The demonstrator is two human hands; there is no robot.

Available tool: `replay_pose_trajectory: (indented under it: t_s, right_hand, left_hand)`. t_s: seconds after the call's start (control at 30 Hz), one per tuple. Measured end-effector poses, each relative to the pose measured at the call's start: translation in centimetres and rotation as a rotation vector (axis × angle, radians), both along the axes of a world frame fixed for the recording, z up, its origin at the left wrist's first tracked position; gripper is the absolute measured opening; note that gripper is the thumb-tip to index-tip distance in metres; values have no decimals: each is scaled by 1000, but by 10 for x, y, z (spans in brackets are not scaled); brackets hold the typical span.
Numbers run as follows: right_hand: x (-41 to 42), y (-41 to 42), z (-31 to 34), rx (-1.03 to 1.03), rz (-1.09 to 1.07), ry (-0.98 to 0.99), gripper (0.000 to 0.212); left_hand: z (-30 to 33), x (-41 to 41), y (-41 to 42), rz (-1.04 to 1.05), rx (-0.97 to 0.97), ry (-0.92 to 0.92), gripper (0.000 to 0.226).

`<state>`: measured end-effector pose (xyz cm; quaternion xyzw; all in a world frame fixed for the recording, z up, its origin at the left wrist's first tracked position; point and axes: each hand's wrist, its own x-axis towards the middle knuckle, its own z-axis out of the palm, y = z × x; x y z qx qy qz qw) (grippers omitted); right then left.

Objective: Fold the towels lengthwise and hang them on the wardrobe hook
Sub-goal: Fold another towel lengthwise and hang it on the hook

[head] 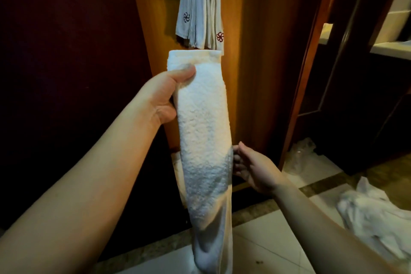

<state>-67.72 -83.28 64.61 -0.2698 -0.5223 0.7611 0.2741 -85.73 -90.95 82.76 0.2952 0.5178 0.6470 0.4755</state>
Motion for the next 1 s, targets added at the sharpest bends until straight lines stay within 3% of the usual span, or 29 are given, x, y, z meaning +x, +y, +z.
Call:
replay_pose_trajectory:
  t_s: [0.07, 0.23, 0.43, 0.77, 1.0]
  right_hand:
    - [-2, -8, 3, 89, -41, -23, 21]
    - [-5, -20, 1, 187, -193, 53, 10]
    - [-6, -30, 1, 460, -247, -70, 44]
    - [-14, -32, 5, 611, -298, -188, 23]
    - [-14, -44, 8, 595, -252, -118, 14]
  left_hand:
    - [3, -3, 1, 2, 0, -20, 20]
    - [7, -8, 0, 34, 23, -70, 28]
    - [8, -6, 0, 98, 53, -104, 24]
    - [14, -2, -3, 83, 98, -106, 22]
    - [15, -11, -4, 108, 145, 100, 24]
